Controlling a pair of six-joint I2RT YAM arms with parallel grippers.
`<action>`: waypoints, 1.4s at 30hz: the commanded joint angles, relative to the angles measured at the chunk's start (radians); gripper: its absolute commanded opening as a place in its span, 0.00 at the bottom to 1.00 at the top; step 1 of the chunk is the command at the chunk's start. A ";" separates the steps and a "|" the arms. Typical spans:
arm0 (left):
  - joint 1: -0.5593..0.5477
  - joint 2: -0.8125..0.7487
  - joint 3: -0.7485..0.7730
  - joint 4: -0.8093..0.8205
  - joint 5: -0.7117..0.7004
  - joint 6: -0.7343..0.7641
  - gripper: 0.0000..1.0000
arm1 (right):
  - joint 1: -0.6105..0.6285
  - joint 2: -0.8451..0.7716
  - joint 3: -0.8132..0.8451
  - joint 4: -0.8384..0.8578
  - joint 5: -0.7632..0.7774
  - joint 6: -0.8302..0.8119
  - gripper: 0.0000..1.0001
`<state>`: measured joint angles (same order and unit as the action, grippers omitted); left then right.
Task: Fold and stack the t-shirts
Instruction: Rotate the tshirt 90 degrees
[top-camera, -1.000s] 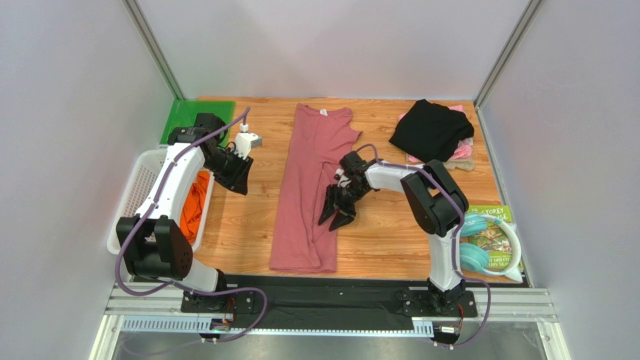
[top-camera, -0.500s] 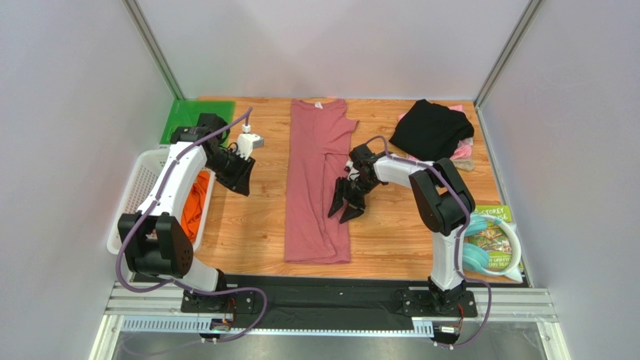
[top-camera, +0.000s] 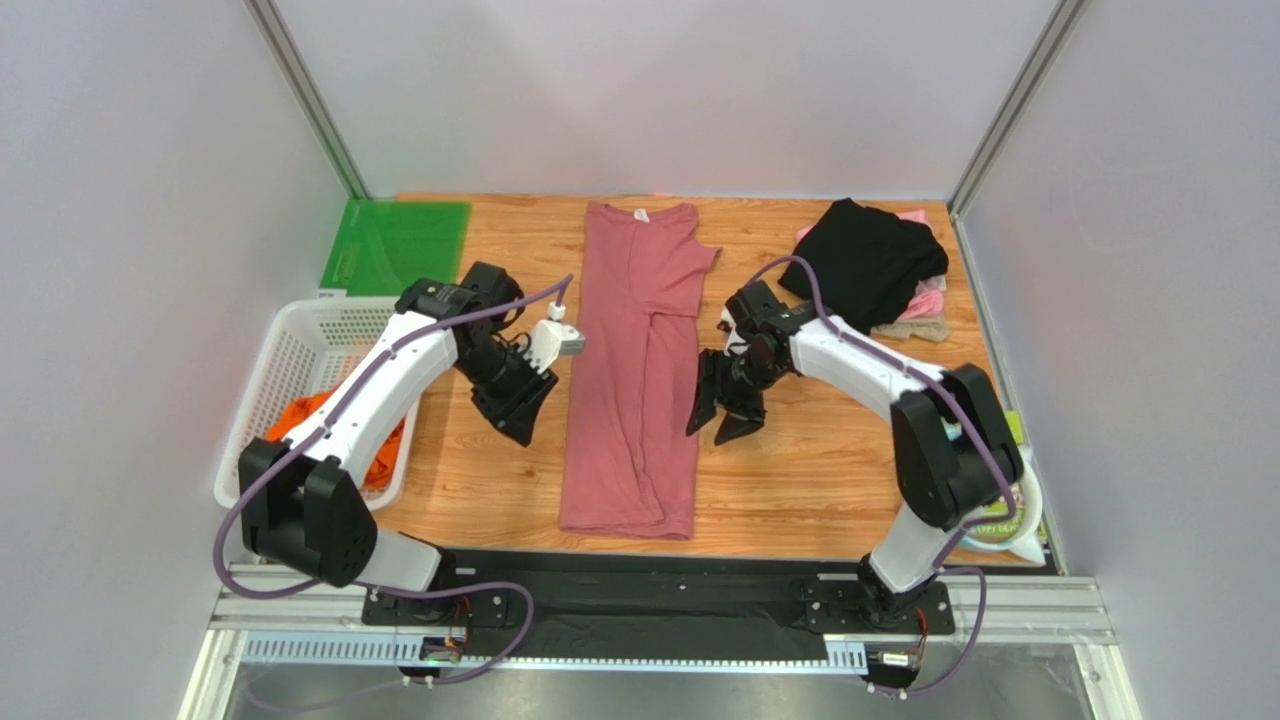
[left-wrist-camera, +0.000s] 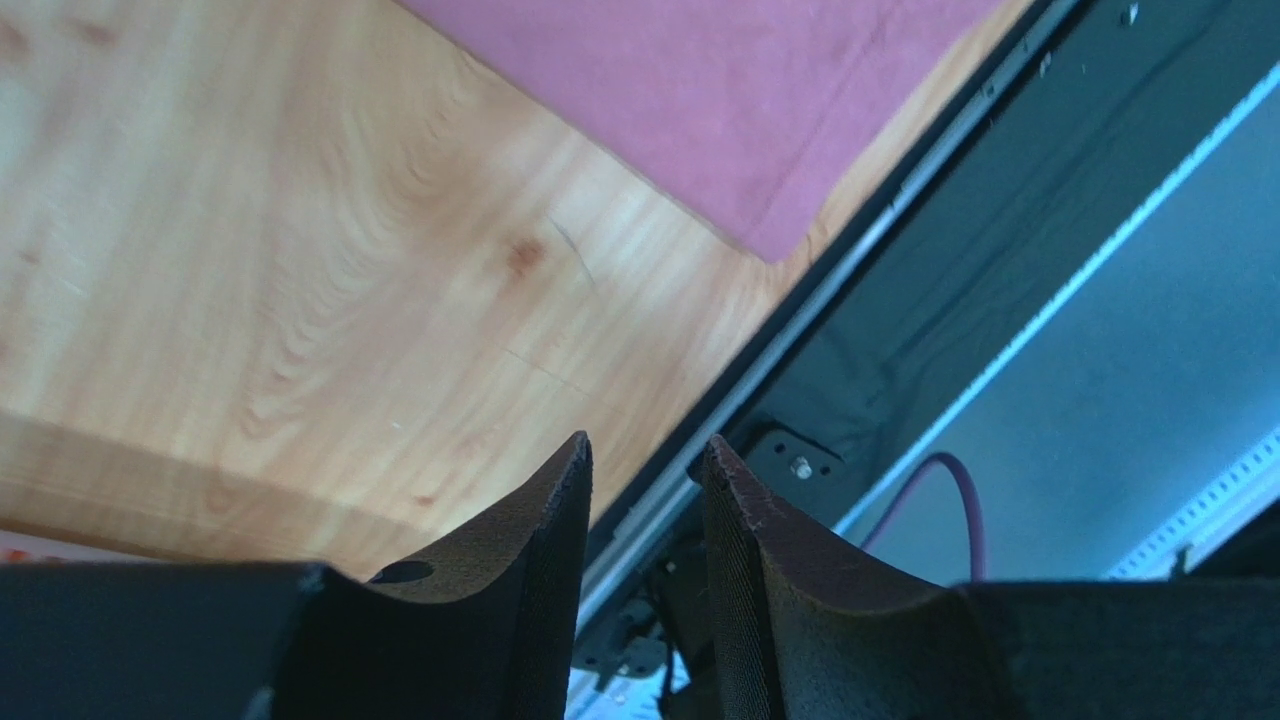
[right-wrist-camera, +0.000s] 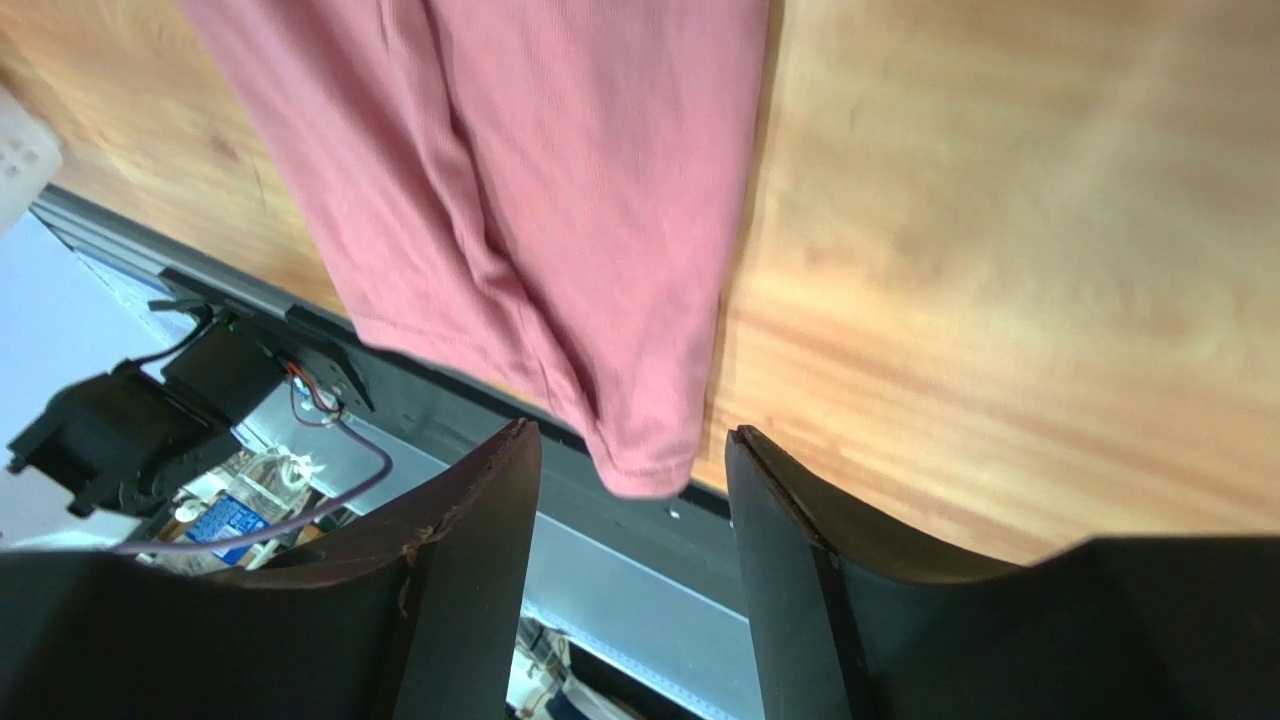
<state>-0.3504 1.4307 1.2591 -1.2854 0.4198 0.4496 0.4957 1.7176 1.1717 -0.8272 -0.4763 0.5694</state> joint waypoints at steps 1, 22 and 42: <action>-0.028 -0.068 -0.092 -0.054 -0.012 -0.029 0.41 | 0.024 -0.171 -0.150 -0.020 0.018 0.050 0.55; -0.147 0.126 -0.093 0.041 0.089 -0.069 0.48 | 0.150 -0.224 -0.406 0.316 -0.119 0.307 0.53; 0.450 -0.217 -0.082 0.315 0.235 -0.217 0.43 | 0.170 -0.383 -0.506 0.373 -0.051 0.354 0.57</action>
<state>-0.1299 1.2907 1.1553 -0.9375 0.4480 0.2054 0.6609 1.4284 0.6762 -0.4625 -0.5674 0.9058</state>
